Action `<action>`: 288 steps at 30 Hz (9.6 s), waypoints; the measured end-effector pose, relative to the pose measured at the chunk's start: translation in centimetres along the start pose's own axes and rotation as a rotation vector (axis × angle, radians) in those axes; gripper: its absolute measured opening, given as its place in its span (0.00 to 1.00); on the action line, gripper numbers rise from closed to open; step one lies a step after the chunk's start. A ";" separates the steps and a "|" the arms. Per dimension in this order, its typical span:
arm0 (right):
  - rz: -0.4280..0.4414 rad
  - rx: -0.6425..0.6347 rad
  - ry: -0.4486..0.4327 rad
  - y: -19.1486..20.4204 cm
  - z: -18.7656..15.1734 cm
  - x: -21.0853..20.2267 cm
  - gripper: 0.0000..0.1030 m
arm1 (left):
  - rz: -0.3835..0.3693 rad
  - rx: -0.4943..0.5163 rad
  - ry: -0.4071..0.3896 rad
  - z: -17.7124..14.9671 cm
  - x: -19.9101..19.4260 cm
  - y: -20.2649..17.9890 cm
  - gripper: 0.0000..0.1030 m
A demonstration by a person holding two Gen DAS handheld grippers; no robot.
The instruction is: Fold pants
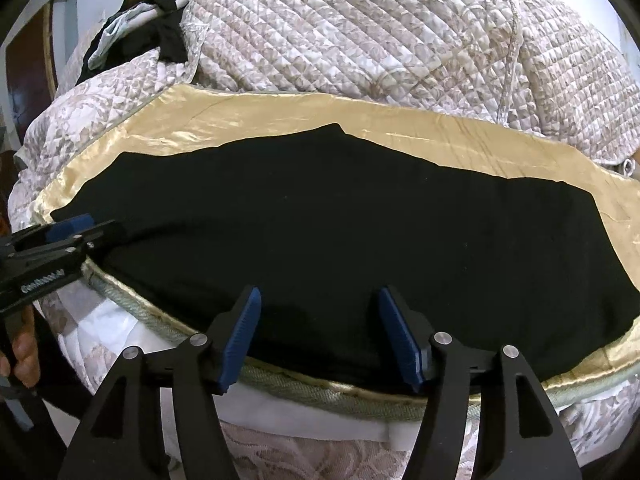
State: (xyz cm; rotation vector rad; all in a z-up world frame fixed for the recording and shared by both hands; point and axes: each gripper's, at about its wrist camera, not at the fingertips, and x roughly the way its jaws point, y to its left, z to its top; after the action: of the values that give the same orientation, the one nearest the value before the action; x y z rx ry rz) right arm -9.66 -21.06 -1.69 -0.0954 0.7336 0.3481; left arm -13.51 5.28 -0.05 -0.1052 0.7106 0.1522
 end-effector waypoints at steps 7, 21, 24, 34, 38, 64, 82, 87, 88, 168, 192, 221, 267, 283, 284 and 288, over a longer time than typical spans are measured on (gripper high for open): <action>0.021 0.034 0.002 -0.3 0.1 -0.3 0.61 | 0.063 -0.264 -0.035 -0.2 -1.4 7.8 0.55; 0.045 0.069 -0.002 -0.7 0.3 -0.2 0.61 | -0.021 -0.449 -0.050 -0.3 0.1 11.8 0.56; 0.048 0.080 -0.005 -0.7 0.3 -0.2 0.61 | 0.018 -0.386 -0.080 0.4 -0.4 11.3 0.56; 0.059 0.104 -0.012 -1.2 0.3 -0.4 0.61 | -0.006 -0.403 -0.019 0.8 1.6 11.7 0.56; 0.065 0.123 -0.014 -1.4 0.3 -0.5 0.61 | -0.099 -0.473 -0.034 -0.2 1.0 11.9 0.56; -0.004 0.241 -0.052 -4.8 0.0 -2.0 0.61 | -0.242 -0.319 0.001 6.2 1.5 4.8 0.08; -0.098 0.519 -0.105 -13.0 -2.7 -4.4 0.61 | -0.570 0.132 0.183 3.2 3.3 -17.9 0.08; -0.091 0.519 -0.104 -13.0 -2.6 -3.9 0.61 | -0.592 0.131 0.181 3.8 3.1 -17.7 0.08; -0.094 0.520 -0.103 -13.0 -2.5 -3.8 0.61 | -0.596 0.131 0.182 3.9 3.2 -17.6 0.08; 0.187 0.187 0.046 -5.8 3.2 2.6 0.07 | -0.377 0.086 0.119 4.2 4.7 -7.8 0.43; 0.107 0.175 0.026 -5.3 4.3 2.8 0.18 | -0.319 0.126 0.134 6.0 7.1 -9.7 0.44; 0.031 0.578 -0.082 -14.1 -0.4 -4.6 0.58 | -0.285 0.094 0.067 5.0 3.3 -8.2 0.44; 0.038 0.571 -0.221 -15.1 8.6 -8.7 0.20 | -0.156 -0.080 0.047 4.8 1.3 -2.5 0.44; 0.249 0.035 0.115 6.5 7.1 4.4 0.20 | -0.080 -0.228 0.036 5.1 0.6 3.4 0.44; 0.247 0.037 0.107 6.4 7.1 4.3 0.20 | -0.081 -0.229 0.038 5.0 0.7 3.5 0.44; 0.217 0.011 0.082 6.7 7.4 3.5 0.20 | -0.094 -0.223 0.046 5.0 0.9 3.1 0.44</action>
State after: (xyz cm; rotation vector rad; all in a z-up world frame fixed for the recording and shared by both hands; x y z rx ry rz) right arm -4.82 -12.24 1.73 -0.0200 0.8296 0.5493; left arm -10.21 9.20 3.01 -0.3552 0.7312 0.1389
